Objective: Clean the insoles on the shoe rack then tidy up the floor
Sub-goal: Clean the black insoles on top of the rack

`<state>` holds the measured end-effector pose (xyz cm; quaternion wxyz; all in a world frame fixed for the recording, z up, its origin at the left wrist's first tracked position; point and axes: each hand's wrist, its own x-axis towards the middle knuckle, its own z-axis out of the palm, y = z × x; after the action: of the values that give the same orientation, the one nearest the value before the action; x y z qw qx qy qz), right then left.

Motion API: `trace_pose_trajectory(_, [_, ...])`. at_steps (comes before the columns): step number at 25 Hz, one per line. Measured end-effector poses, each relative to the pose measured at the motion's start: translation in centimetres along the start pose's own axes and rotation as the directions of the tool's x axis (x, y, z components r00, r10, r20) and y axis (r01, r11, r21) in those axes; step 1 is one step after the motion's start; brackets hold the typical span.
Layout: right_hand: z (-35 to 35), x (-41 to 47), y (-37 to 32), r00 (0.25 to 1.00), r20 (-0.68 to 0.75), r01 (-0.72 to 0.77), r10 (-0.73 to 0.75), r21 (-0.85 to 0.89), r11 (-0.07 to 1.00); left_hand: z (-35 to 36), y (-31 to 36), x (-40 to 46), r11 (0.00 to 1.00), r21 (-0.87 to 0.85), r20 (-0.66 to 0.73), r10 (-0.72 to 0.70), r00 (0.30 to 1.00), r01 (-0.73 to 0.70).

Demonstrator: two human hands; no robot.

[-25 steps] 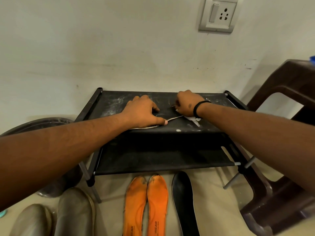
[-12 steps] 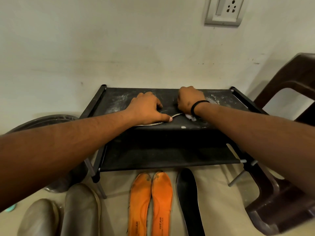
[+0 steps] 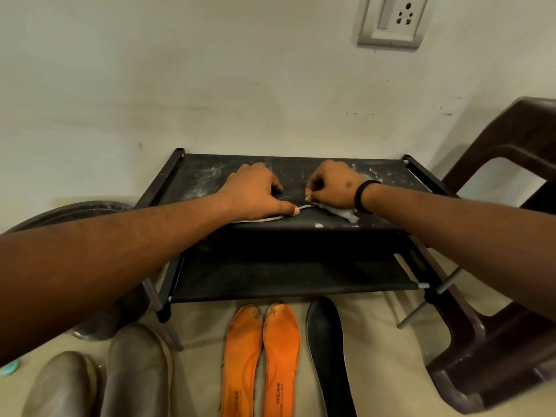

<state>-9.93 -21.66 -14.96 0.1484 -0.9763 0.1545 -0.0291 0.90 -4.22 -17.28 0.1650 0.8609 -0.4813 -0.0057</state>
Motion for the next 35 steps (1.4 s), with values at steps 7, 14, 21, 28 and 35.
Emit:
trace_pose_trajectory(7, [-0.1,0.7,0.8,0.982,-0.142,-0.165,0.128,-0.284,0.945,0.0,0.3,0.2,1.000,-0.002,-0.015,0.001,1.000,-0.001])
trace_pose_trajectory(14, [0.6,1.5,-1.7,0.998,-0.054,-0.017,0.016,-0.011,1.000,0.2,-0.1,0.5,0.998,-0.049,-0.043,0.034,0.998,-0.036])
trace_pose_trajectory(21, [1.1,0.5,-2.2,0.998,0.008,0.062,-0.062,0.041,0.997,0.2,-0.2,0.3,0.998,-0.045,-0.042,0.037,0.998,-0.039])
trace_pose_trajectory(28, [1.5,2.0,-2.6,0.993,-0.111,-0.050,0.044,-0.048,0.998,0.3,-0.3,0.5,0.997,-0.053,-0.048,0.049,0.998,-0.051])
trace_pose_trajectory(35, [-0.5,2.2,0.1,0.971,-0.162,-0.205,0.175,-0.198,0.959,0.5,-0.1,0.6,0.999,-0.024,-0.055,0.029,0.998,-0.030])
